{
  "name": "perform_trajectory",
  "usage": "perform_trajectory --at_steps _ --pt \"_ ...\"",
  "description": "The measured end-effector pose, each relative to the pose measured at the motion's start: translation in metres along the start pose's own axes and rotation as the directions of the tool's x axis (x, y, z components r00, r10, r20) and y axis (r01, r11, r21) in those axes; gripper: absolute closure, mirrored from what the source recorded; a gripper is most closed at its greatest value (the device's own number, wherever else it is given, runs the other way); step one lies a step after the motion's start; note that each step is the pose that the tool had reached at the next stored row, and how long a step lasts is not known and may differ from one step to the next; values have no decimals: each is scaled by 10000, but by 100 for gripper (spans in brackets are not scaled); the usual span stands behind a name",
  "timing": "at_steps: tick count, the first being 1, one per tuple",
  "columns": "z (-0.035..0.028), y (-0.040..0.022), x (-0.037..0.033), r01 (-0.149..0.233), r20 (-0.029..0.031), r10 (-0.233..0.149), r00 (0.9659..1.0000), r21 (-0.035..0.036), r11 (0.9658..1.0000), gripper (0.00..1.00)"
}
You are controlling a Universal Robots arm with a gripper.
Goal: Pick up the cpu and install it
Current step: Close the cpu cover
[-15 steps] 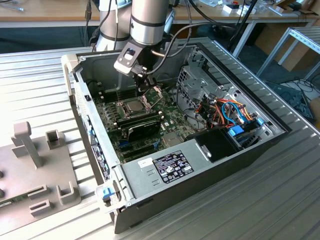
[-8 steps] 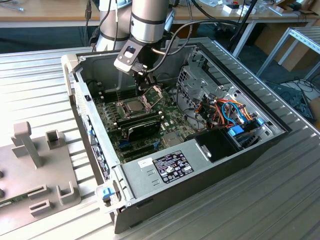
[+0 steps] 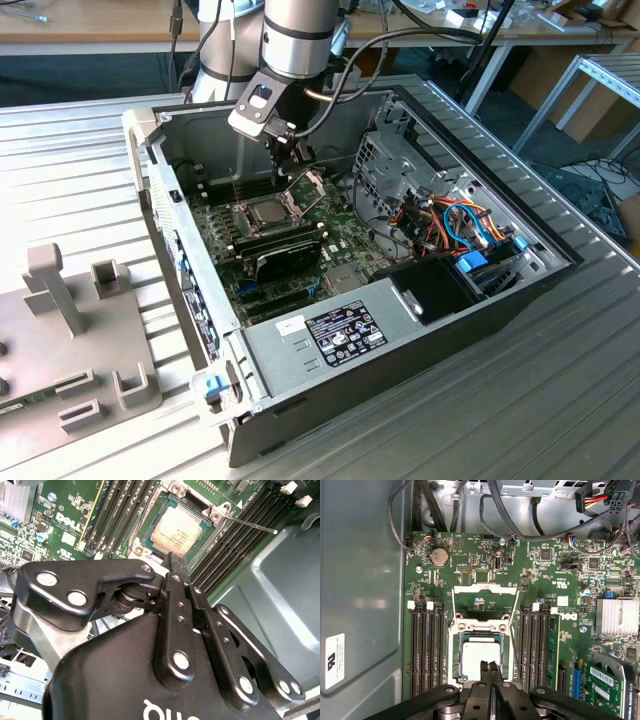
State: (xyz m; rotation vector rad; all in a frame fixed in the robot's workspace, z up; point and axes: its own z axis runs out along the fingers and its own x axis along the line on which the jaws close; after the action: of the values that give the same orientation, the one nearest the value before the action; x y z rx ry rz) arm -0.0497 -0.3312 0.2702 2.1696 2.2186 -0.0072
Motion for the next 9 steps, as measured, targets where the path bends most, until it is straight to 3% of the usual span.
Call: perform_trajectory --at_steps 9 --pt "1 44 -1 0 1 0 10000 0 10000 89"
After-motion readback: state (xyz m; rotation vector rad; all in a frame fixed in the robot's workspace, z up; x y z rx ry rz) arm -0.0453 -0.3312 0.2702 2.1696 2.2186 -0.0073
